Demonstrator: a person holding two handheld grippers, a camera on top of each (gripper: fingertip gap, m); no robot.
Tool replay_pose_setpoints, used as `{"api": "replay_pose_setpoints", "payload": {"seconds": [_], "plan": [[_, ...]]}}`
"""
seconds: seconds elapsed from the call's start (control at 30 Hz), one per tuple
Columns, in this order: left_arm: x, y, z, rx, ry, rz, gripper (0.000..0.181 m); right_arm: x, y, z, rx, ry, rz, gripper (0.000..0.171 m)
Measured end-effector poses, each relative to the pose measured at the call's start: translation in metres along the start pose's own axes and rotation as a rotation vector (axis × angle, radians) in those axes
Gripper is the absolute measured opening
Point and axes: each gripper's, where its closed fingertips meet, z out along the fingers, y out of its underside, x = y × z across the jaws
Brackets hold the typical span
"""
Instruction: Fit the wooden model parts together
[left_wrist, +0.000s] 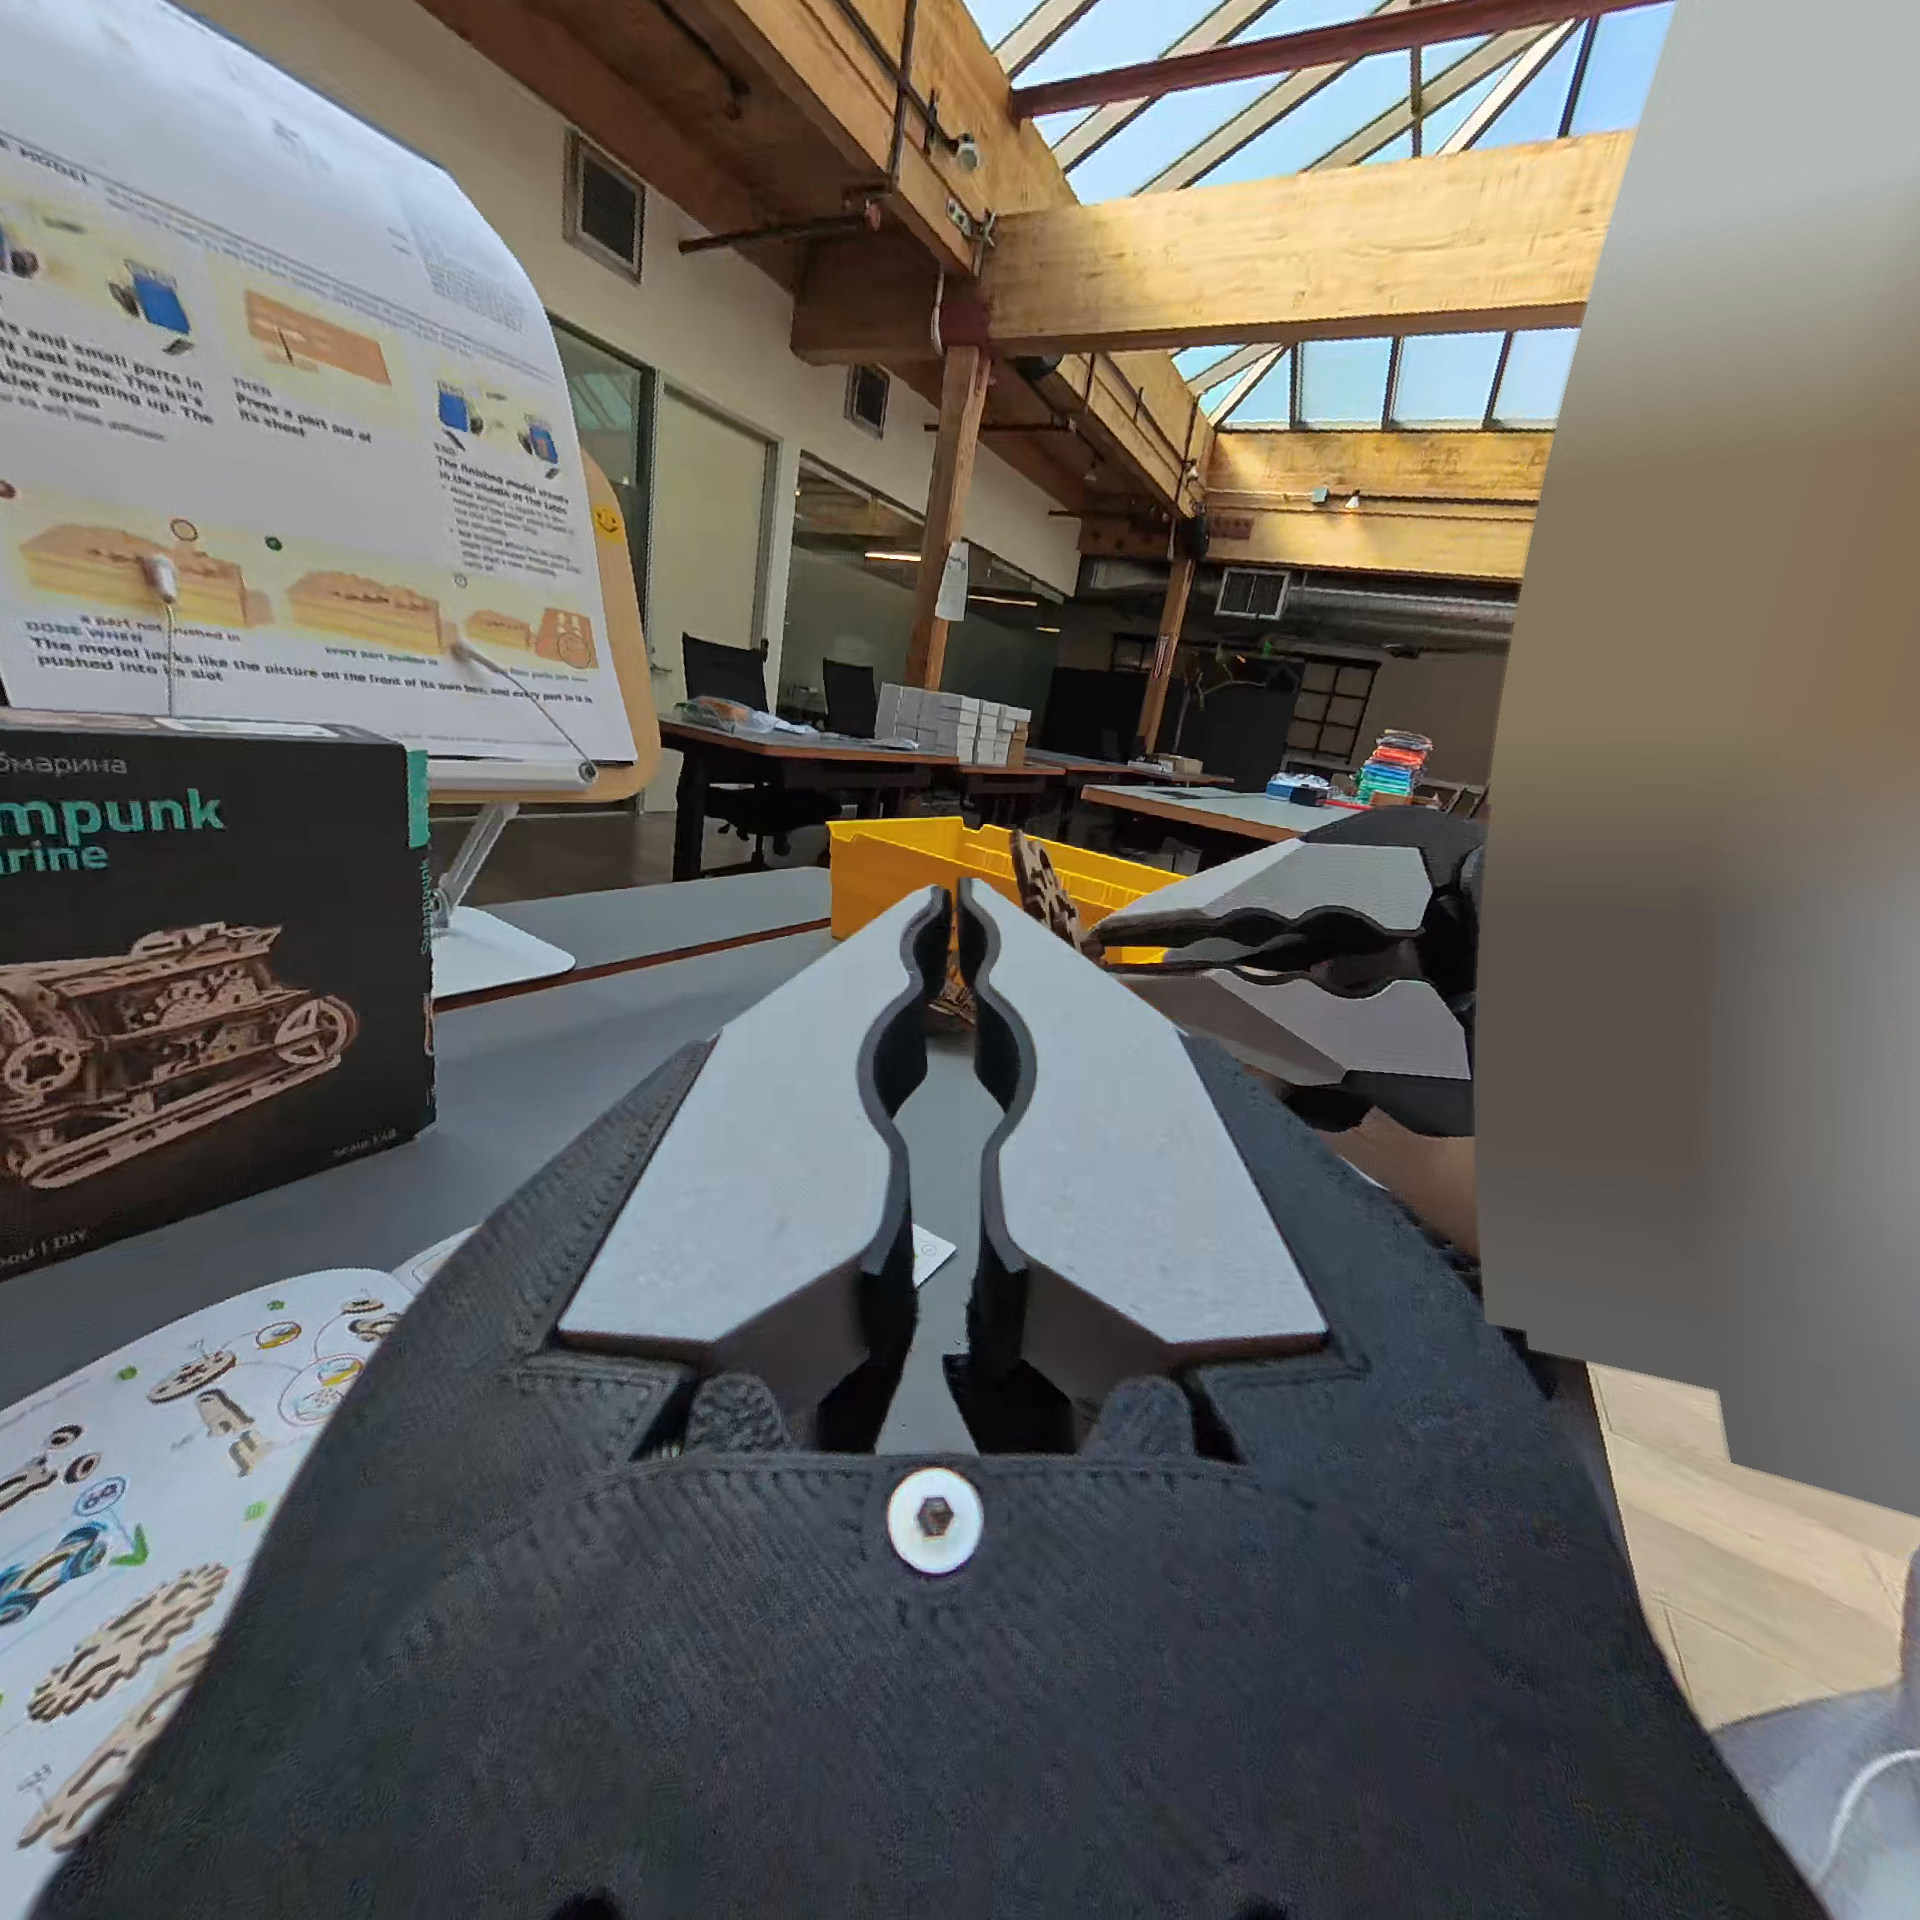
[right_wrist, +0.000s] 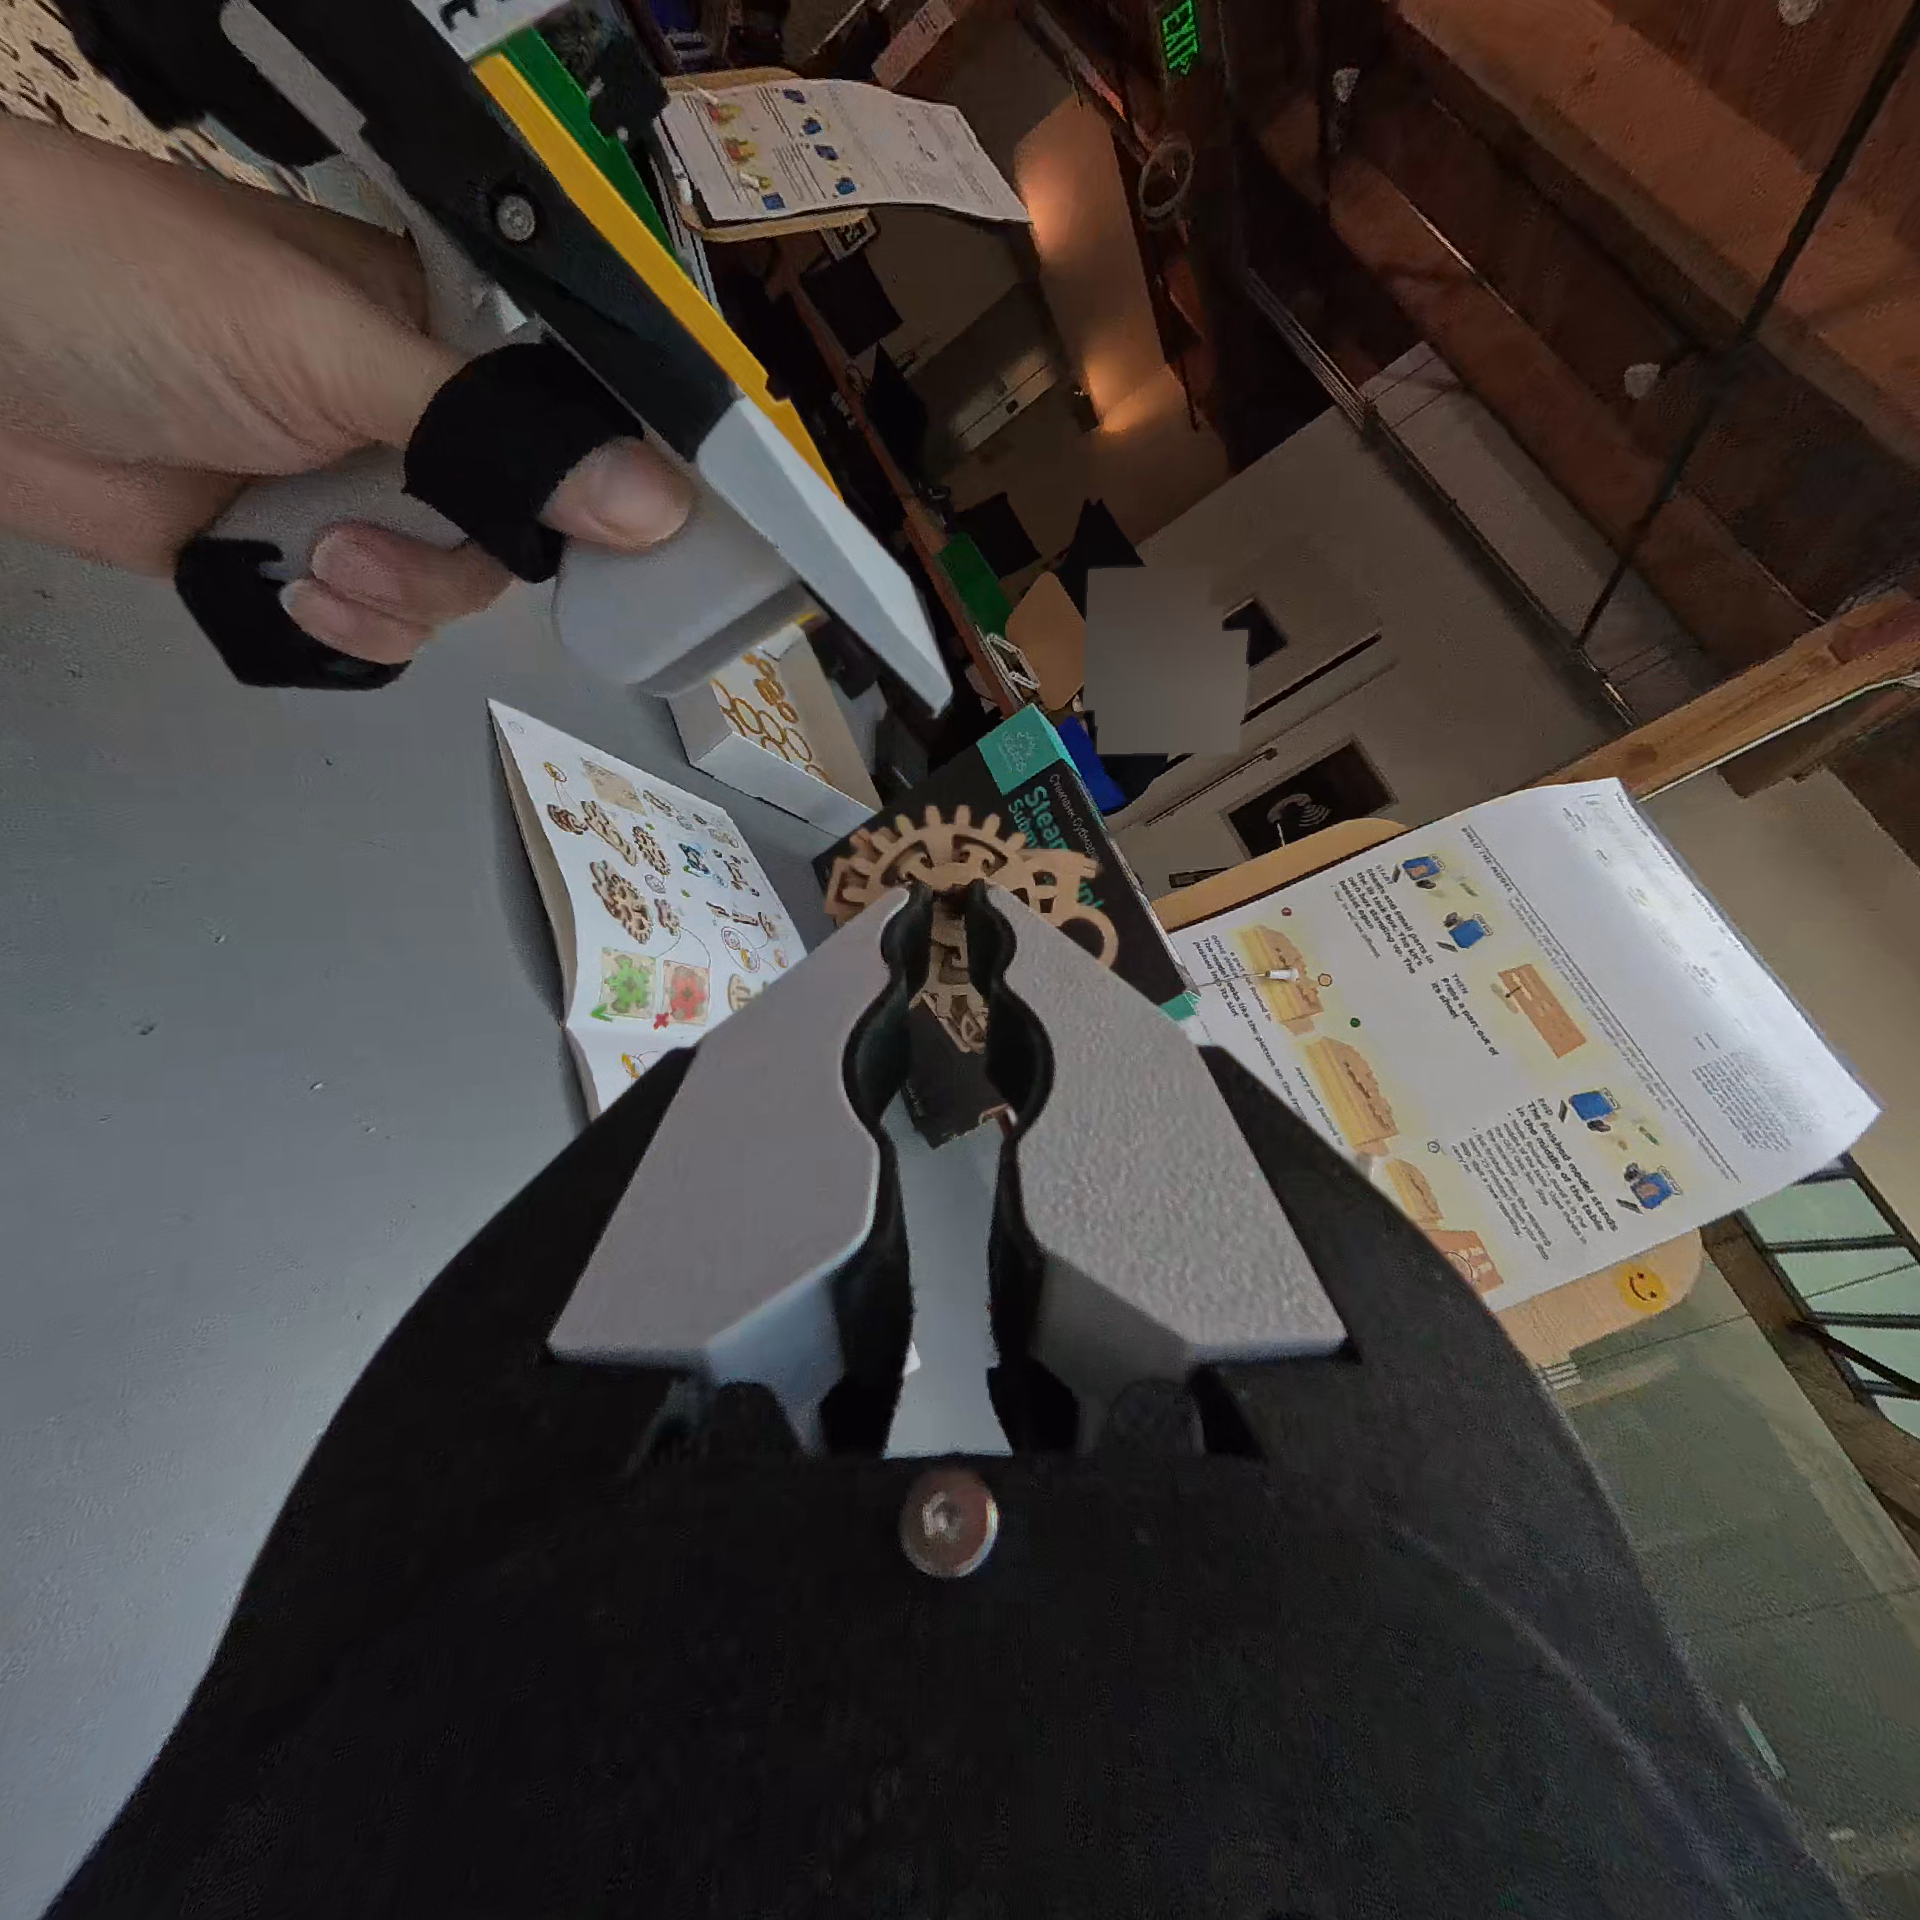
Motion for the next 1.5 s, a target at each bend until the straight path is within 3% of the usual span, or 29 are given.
{"api": "replay_pose_setpoints", "payload": {"seconds": [0.13, 0.17, 0.23, 0.4, 0.57, 0.9, 1.5], "plan": [[0.015, 0.006, 0.006, -0.037, 0.14, -0.077, 0.02, -0.002, -0.017, -0.007, 0.093, -0.024, 0.034, 0.005], [0.022, 0.007, 0.007, -0.049, 0.195, -0.12, 0.014, -0.003, -0.018, -0.007, 0.104, -0.025, 0.02, 0.005], [0.023, 0.004, 0.006, -0.02, 0.227, -0.178, 0.024, -0.004, -0.018, -0.009, 0.115, -0.026, 0.002, 0.005], [0.033, 0.012, 0.009, -0.069, 0.302, -0.205, 0.03, -0.009, -0.018, -0.014, 0.154, -0.058, -0.037, 0.005], [0.042, 0.026, 0.013, -0.145, 0.356, -0.25, 0.02, -0.013, -0.02, -0.018, 0.198, -0.103, -0.077, 0.005], [0.032, 0.025, 0.017, -0.064, 0.231, -0.264, 0.02, -0.006, -0.013, -0.012, 0.13, -0.029, -0.066, 0.006], [0.031, 0.029, 0.018, -0.036, 0.216, -0.325, 0.02, -0.007, -0.01, -0.013, 0.101, -0.075, -0.038, 0.004]]}}
